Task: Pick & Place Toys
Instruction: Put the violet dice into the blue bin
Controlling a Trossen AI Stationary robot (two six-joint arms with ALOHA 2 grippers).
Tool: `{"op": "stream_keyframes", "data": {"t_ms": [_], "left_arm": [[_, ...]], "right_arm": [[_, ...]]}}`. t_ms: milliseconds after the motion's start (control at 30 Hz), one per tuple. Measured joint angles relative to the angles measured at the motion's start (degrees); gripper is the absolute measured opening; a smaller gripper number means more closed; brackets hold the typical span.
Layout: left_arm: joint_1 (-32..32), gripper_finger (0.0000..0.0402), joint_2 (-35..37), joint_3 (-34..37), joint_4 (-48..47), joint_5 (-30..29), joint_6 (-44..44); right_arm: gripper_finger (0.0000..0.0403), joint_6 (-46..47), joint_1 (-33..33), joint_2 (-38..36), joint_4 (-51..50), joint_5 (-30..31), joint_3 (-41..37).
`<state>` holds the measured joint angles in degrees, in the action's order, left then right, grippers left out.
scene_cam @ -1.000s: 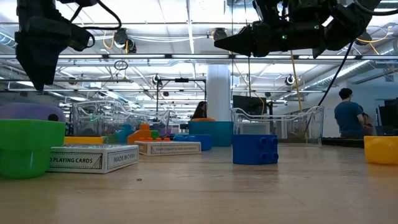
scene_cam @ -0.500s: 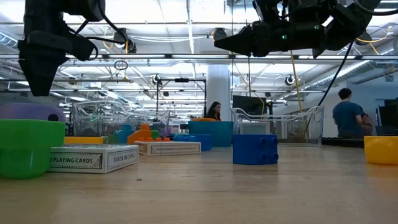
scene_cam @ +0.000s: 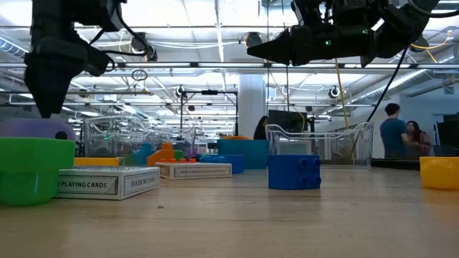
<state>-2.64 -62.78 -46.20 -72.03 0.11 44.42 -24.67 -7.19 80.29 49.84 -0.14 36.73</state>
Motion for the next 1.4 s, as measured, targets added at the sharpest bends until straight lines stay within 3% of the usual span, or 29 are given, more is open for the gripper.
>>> {"op": "stream_keyframes", "data": {"t_ms": [467,1400], "left_arm": [[-0.09,0.0388,0.15,5.23,5.83,3.47,1.77],[-0.09,0.0388,-1.64,5.4,6.22,2.88,7.9]], "right_arm": [[0.0208,-0.06,-0.01,0.0,0.02,-0.07,-0.01],[0.0208,1.53,-1.08,0.0,0.04,-0.15,0.0]]}}
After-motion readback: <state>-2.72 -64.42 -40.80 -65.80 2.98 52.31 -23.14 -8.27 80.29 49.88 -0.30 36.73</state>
